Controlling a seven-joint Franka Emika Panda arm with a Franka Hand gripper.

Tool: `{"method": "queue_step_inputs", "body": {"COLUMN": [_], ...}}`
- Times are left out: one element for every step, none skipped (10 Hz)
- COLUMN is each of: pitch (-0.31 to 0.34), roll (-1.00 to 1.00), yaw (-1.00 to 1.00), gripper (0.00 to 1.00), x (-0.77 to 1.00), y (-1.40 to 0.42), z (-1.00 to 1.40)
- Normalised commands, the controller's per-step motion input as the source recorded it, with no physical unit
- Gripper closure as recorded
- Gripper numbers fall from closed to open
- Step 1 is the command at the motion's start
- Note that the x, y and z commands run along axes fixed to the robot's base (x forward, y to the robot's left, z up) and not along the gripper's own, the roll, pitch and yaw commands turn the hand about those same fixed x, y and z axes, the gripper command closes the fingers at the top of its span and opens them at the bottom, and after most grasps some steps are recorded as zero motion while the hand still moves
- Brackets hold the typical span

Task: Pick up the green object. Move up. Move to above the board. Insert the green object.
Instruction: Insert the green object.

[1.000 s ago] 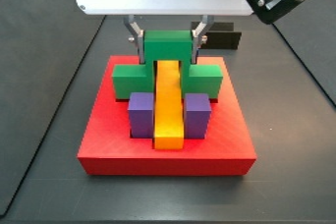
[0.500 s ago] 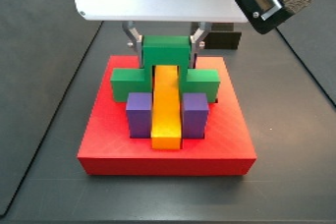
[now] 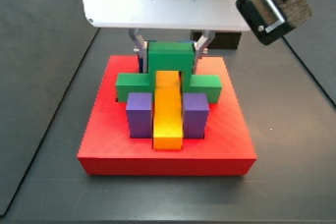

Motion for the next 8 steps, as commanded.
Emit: {"method": "queue_step_inputs", "body": {"pitch": [-0.147, -0.159, -0.166, -0.146, -0.173, -0.177, -0.083, 0.0], "roll": [0.06, 0.04, 0.05, 0.12, 0.09, 0.08, 0.05, 0.0], "yaw": [0.0, 0.0, 0.0, 0.0, 0.0, 0.0, 0.0, 0.0], "gripper": [1.0, 1.0, 1.0, 1.0, 1.0, 1.0, 1.0, 1.0], "x": [-0.09, -0.08, -0.08, -0.09, -0.08, -0.07, 0.0, 0.0], "y": [-0.01, 0.0, -0.02, -0.07, -0.11, -0.15, -0.09, 0.0], "z": [-0.73, -0.78, -0.83, -0.89, -0.89, -0.8, -0.5, 0.0]}}
